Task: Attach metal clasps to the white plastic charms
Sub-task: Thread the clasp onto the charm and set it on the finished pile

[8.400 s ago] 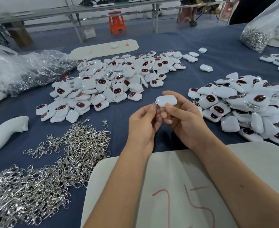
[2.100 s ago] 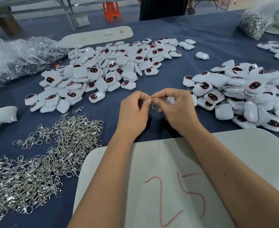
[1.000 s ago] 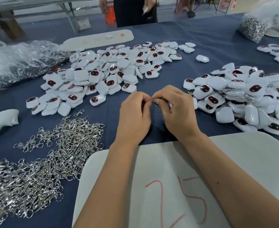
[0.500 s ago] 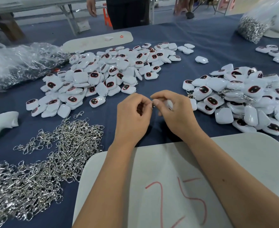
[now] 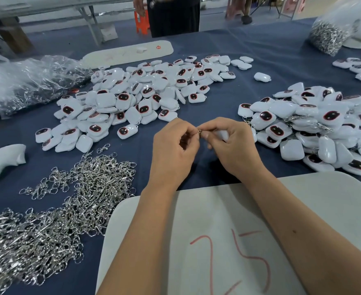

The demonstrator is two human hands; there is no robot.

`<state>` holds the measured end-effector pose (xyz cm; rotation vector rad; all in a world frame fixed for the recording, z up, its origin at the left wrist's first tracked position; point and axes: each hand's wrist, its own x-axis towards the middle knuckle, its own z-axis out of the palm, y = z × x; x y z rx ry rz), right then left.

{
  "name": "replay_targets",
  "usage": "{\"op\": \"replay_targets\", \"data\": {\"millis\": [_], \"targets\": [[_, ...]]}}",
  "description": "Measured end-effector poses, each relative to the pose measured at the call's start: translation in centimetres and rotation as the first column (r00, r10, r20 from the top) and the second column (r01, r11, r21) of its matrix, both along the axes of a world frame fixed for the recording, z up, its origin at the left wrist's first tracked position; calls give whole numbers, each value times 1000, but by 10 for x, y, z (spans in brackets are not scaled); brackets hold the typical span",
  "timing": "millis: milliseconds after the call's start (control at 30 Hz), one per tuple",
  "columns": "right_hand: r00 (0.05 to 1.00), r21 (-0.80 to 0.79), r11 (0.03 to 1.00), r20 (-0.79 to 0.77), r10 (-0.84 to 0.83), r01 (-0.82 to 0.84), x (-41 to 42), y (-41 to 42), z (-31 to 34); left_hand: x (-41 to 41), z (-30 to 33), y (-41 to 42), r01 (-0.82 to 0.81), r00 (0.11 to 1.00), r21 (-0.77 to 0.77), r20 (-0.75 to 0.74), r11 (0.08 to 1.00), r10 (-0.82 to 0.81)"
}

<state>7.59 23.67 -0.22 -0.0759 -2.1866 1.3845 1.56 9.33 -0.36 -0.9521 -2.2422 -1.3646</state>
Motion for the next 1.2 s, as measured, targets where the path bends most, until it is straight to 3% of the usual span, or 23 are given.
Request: {"op": "replay_targets", "data": {"millis": [200, 500, 667, 733, 867, 967, 1033, 1200], "targets": [[996, 109, 992, -71, -60, 67, 1, -2, 2, 2, 1, 1, -14, 1000, 4, -1, 1000, 14], [993, 85, 992, -76, -90, 96, 2, -6, 5, 5, 0, 6, -48, 999, 72, 22, 996, 47], [994, 71, 992, -41, -101, 104, 0, -7, 4, 4, 1, 6, -26, 1000, 37, 11, 999, 25], [994, 12, 994, 14, -112, 112, -3, -4, 2, 3, 1, 5, -28, 1000, 35, 9, 999, 27], [994, -282, 955, 86, -69, 91, -7, 3, -2, 0, -1, 3, -25, 999, -4, 24, 1000, 26], [986, -318, 936, 114, -120, 151, -9, 5, -5, 0, -3, 3, 0, 1000, -54, 22, 999, 1], [986, -428, 890, 115, -121, 159, -10, 5, -6, 0, -4, 3, 17, 1000, -71, 25, 997, -15], [982, -333, 924, 90, -169, 189, -12, 11, -8, -2, -4, 2, 46, 998, -90, 38, 995, -43]]}}
